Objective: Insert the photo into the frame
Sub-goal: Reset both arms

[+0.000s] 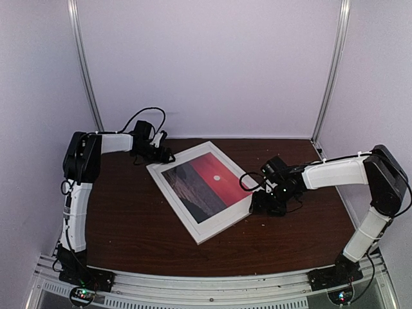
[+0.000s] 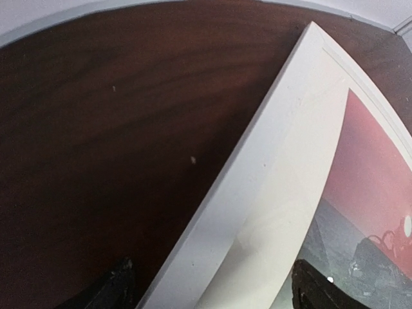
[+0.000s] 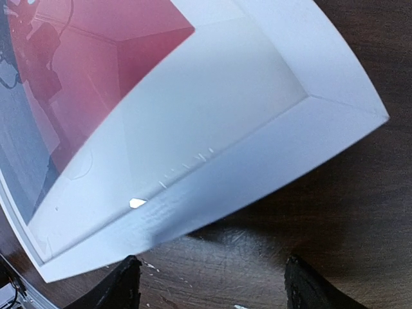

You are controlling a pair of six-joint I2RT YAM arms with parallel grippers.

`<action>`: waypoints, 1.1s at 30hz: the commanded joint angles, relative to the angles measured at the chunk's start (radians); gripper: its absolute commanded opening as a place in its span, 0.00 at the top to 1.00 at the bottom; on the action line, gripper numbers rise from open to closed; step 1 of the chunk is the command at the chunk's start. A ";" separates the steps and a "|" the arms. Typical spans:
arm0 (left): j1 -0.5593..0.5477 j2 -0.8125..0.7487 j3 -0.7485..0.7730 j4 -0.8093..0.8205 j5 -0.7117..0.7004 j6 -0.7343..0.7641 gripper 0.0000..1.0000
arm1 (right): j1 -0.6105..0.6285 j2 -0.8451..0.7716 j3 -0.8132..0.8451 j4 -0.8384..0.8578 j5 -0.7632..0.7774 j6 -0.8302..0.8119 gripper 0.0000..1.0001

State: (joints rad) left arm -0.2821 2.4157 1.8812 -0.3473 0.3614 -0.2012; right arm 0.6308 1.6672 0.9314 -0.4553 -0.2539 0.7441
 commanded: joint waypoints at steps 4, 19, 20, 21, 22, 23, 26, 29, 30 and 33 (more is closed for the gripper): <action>-0.007 -0.211 -0.406 0.062 0.104 -0.119 0.26 | 0.009 0.066 -0.020 0.077 -0.020 0.059 0.23; -0.238 -0.679 -1.040 0.115 0.056 -0.298 0.36 | -0.091 0.186 0.173 -0.018 0.037 -0.062 0.22; -0.259 -0.709 -1.063 0.104 0.048 -0.309 0.36 | -0.101 0.197 0.194 -0.033 0.034 -0.083 0.22; -0.277 -0.738 -1.084 0.096 0.043 -0.320 0.36 | -0.111 0.211 0.217 -0.053 0.035 -0.106 0.22; -0.298 -0.774 -1.104 0.085 0.038 -0.330 0.36 | -0.121 0.222 0.239 -0.070 0.039 -0.128 0.21; -0.309 -0.811 -1.124 0.068 0.027 -0.339 0.36 | -0.131 0.230 0.257 -0.087 0.048 -0.151 0.21; -0.318 -0.932 -1.146 -0.008 -0.017 -0.345 0.33 | -0.149 0.225 0.312 -0.146 0.092 -0.218 0.20; -0.318 -1.064 -1.130 -0.089 -0.079 -0.303 0.29 | -0.152 0.173 0.355 -0.214 0.191 -0.286 0.19; -0.317 -1.111 -1.121 -0.110 -0.114 -0.289 0.26 | -0.153 0.145 0.371 -0.235 0.224 -0.302 0.18; -0.316 -1.163 -1.072 -0.153 -0.212 -0.253 0.16 | -0.153 0.070 0.387 -0.282 0.319 -0.346 0.17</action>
State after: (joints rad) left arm -0.6041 1.3247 0.7433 -0.4259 0.2646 -0.5022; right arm 0.4774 1.8572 1.2716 -0.6521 -0.0837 0.4980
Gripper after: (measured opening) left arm 0.781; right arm 0.823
